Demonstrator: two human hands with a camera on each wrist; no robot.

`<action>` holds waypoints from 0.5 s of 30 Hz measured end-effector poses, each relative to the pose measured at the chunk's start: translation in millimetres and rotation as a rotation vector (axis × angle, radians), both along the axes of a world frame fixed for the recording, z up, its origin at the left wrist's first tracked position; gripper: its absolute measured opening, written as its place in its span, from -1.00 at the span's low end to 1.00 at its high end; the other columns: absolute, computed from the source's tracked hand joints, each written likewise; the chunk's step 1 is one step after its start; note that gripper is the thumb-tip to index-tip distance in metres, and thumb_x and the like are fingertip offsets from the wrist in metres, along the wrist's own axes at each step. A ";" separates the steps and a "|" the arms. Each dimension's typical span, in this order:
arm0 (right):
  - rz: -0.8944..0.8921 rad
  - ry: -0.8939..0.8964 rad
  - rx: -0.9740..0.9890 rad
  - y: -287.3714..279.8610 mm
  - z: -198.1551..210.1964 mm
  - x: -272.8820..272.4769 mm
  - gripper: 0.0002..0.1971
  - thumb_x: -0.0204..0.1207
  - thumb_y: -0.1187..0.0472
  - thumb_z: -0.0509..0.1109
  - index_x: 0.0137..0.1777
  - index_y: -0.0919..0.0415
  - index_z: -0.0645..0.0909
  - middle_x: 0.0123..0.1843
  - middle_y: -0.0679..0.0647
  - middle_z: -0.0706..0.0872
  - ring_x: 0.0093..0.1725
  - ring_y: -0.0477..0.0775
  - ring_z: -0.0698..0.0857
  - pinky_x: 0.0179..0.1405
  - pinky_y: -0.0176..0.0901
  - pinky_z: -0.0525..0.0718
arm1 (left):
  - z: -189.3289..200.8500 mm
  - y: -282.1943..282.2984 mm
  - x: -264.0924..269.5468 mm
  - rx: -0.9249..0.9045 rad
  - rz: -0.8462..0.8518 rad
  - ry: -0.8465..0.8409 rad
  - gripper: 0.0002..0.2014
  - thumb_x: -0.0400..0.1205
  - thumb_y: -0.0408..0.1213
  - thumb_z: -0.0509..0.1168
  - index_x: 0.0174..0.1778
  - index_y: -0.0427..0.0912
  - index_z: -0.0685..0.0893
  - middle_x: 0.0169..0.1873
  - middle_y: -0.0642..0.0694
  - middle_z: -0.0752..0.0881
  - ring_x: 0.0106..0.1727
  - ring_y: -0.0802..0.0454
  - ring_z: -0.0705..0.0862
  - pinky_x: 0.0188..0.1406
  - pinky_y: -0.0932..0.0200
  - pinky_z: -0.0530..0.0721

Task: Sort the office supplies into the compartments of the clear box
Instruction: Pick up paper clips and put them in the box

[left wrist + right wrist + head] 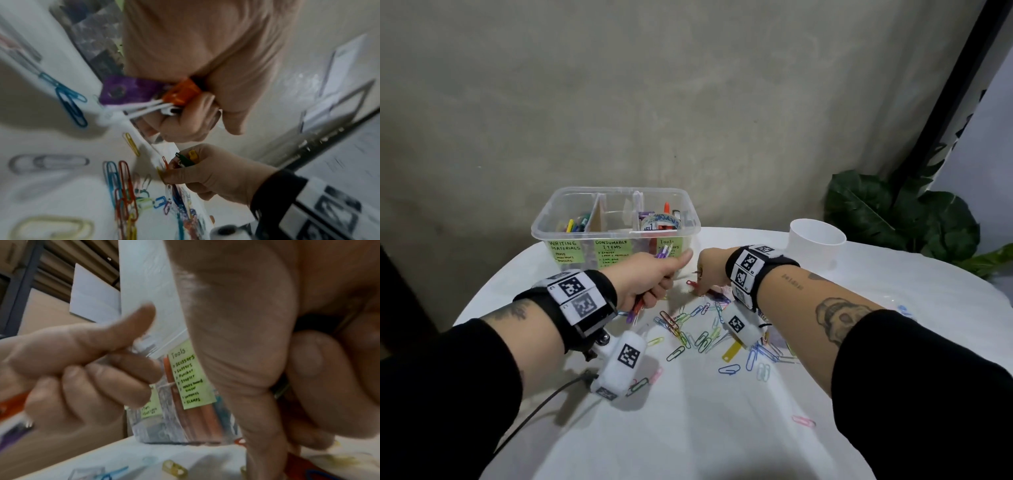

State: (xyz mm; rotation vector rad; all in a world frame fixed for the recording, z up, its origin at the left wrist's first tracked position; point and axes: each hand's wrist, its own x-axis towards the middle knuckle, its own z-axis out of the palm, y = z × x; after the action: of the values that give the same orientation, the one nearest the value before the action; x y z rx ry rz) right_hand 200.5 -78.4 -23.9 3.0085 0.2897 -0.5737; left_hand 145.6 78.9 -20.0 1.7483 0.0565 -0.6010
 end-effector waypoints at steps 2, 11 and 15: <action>-0.013 0.032 0.027 -1.7 1.5 -2.7 -0.66 0.48 -0.05 0.53 -0.12 0.25 0.61 -0.37 0.03 0.60 -0.44 -0.01 0.53 -0.44 -0.22 0.49 | -0.8 -3.1 -3.7 0.236 -0.032 -0.128 -0.53 0.56 0.25 0.33 -0.25 -0.16 0.57 -0.43 -0.05 0.57 -0.63 0.09 0.36 -0.65 0.33 0.33; -0.308 -0.007 0.512 -53.4 16.8 -20.7 -0.93 0.57 0.32 0.30 -0.02 0.31 0.58 -0.41 0.10 0.75 -0.55 0.09 0.52 -0.63 -0.34 0.39 | -11.8 -53.7 -21.5 0.676 -0.331 -0.559 -0.74 0.70 -0.12 0.25 -0.28 -0.13 0.59 -0.38 -0.05 0.62 -0.34 -0.02 0.55 -0.47 0.21 0.43; -0.366 -0.041 0.515 -83.0 14.1 -39.0 -0.83 0.54 0.28 0.33 0.03 0.38 0.64 -0.51 0.15 0.54 -0.52 0.13 0.43 -0.58 -0.25 0.42 | -15.7 -71.6 -29.8 0.733 -0.458 -0.577 -0.69 0.48 0.06 0.48 -0.16 -0.15 0.74 -0.29 -0.08 0.75 -0.20 -0.06 0.70 -0.31 0.17 0.57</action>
State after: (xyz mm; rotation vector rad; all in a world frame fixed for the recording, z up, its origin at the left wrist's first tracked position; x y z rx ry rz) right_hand 161.5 -161.4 -9.8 3.6024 -0.1500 -0.5241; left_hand 115.8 7.3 -35.8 2.6242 -0.6095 -0.3908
